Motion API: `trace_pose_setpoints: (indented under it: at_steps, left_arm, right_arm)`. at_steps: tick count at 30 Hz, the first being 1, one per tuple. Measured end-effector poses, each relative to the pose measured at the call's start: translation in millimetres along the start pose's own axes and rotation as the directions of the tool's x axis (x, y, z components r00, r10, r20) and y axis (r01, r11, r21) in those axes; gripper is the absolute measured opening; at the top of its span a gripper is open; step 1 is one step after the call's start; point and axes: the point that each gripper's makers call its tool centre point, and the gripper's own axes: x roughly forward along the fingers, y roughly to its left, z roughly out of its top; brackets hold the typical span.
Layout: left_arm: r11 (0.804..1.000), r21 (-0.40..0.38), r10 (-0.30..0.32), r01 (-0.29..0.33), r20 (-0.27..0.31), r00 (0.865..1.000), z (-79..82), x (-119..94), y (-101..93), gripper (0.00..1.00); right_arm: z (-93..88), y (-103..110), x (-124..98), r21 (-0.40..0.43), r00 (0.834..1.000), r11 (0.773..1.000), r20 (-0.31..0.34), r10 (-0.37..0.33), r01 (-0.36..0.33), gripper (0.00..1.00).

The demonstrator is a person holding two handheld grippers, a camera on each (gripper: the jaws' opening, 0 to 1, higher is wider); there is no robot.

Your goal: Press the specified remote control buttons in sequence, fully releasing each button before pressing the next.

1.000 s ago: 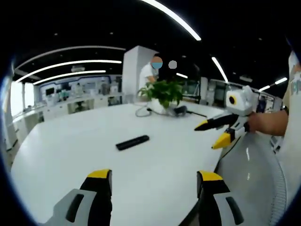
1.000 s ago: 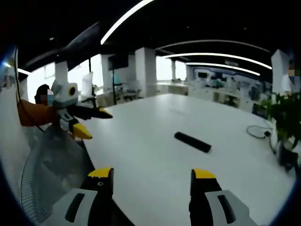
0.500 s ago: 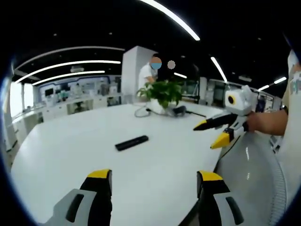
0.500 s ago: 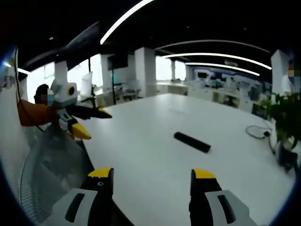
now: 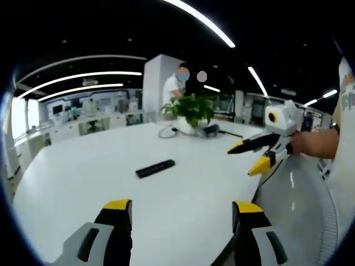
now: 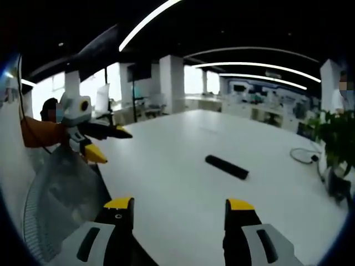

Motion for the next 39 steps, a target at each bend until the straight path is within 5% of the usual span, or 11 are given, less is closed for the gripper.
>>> trace_pose_setpoints:
  at_steps: [39]
  left_arm:
    - [1.000,0.018,-0.019,0.019,-0.031,0.999,-4.8,4.1,-4.0,0.75]
  right_arm:
    - [-0.5,0.5,1.6,0.003,1.000,1.000,-0.001,0.017,-0.017,0.64]
